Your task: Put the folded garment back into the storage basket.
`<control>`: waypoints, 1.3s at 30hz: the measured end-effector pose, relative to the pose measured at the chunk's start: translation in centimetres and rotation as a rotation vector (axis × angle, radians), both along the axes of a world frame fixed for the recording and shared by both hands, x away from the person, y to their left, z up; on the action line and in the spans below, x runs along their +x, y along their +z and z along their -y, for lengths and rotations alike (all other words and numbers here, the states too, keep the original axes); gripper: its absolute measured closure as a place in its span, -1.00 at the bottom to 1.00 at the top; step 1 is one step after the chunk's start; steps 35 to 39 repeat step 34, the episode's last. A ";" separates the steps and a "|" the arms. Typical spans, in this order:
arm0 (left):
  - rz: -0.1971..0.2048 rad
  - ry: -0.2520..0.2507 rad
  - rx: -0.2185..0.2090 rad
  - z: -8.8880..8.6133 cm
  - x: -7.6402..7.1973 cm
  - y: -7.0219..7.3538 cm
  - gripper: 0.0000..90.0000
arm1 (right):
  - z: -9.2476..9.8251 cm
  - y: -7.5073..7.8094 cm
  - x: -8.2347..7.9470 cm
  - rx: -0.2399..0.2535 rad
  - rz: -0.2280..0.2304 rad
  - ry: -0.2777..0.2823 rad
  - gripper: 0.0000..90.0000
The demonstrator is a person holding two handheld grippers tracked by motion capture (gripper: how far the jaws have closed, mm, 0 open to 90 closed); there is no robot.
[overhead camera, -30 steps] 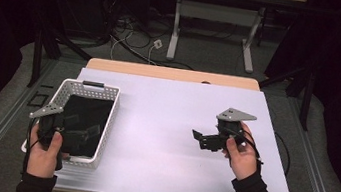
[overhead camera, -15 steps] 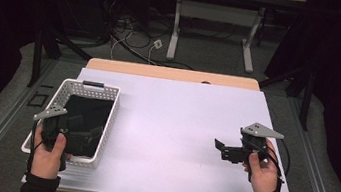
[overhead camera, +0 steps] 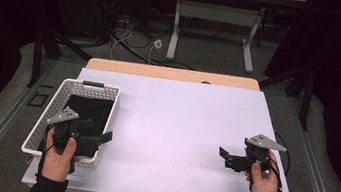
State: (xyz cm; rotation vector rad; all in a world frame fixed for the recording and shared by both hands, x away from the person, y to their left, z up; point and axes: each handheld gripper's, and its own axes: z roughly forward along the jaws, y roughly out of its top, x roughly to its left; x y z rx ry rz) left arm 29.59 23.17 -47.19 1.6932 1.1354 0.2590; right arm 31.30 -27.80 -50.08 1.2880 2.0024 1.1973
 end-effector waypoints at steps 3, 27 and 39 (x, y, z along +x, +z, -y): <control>-0.001 0.000 0.000 0.0 0.0 -0.1 -0.99 | 0.1 -0.6 0.1 0.014 0.006 -0.006 -1.00; -0.002 0.001 0.005 0.1 0.1 -0.4 -0.99 | 1.3 -3.0 0.4 0.011 -0.017 -0.028 -1.00; -0.002 0.001 0.003 0.1 0.2 -0.4 -0.99 | 1.3 -3.3 0.5 0.012 -0.028 -0.025 -1.00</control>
